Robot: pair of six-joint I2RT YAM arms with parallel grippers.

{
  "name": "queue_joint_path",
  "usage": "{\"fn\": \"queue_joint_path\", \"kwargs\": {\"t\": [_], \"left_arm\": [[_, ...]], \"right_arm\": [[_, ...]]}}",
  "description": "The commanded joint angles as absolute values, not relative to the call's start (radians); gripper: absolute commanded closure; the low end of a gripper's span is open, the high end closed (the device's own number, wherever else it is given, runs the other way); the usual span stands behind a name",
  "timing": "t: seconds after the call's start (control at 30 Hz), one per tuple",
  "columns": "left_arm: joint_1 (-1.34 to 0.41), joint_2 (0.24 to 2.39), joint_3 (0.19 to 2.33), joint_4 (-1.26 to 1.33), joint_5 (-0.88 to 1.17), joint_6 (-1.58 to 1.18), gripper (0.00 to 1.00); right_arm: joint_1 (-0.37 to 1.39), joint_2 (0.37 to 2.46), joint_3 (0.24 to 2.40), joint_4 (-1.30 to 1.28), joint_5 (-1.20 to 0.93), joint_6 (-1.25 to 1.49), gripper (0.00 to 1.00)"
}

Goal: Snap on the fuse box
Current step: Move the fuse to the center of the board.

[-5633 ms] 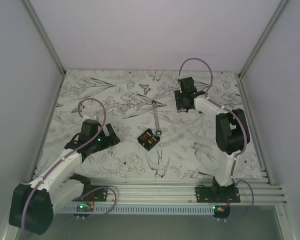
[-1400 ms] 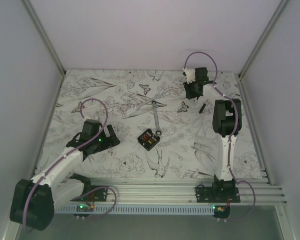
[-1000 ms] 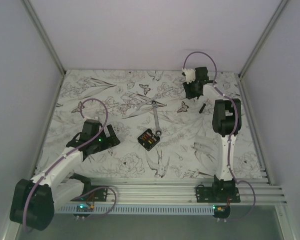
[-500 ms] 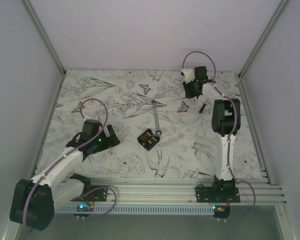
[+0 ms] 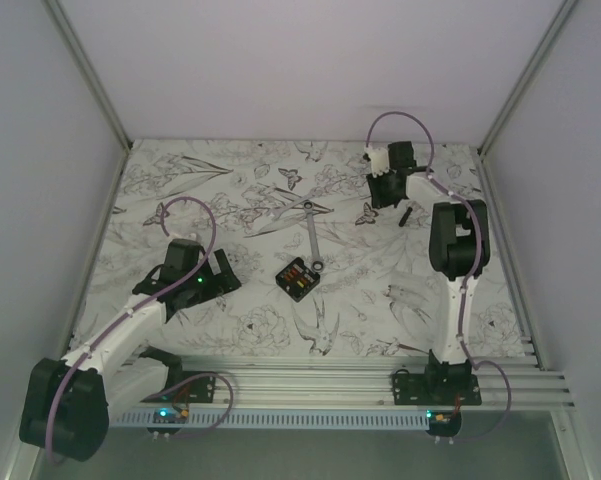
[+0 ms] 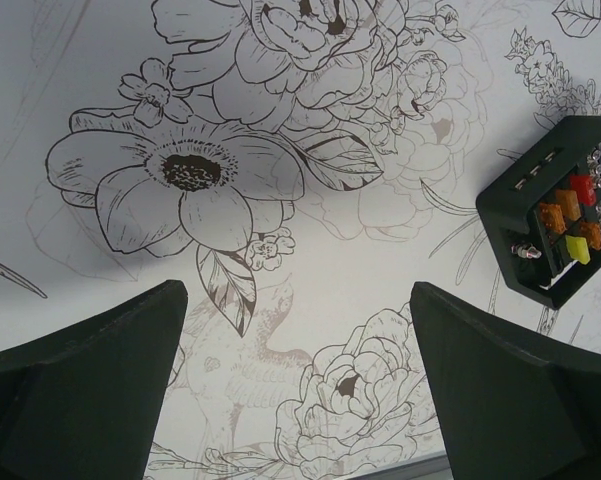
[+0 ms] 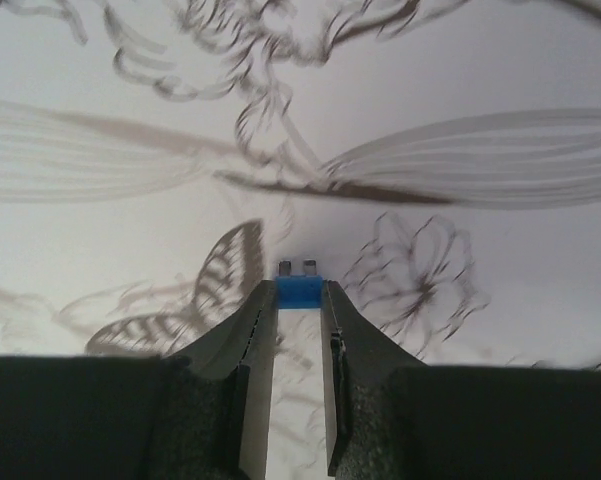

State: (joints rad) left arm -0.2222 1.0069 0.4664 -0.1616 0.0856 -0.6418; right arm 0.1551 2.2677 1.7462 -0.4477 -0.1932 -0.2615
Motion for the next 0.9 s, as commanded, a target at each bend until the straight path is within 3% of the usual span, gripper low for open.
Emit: {"fn": "queue_joint_path", "kwargs": {"t": [0.0, 0.47, 0.87], "left_arm": [[-0.217, 0.989, 0.479, -0.180, 0.111, -0.640, 0.00], [-0.216, 0.975, 0.471, -0.165, 0.153, -0.658, 0.00], [-0.220, 0.968, 0.469, -0.159, 0.178, -0.675, 0.00]], "right_arm": [[0.200, 2.188, 1.638, -0.523, -0.151, -0.136, 0.76], [0.404, 1.872, 1.164, -0.484, -0.015, 0.066, 0.76], [0.529, 1.743, 0.996, -0.471, 0.025, 0.146, 0.71]]}}
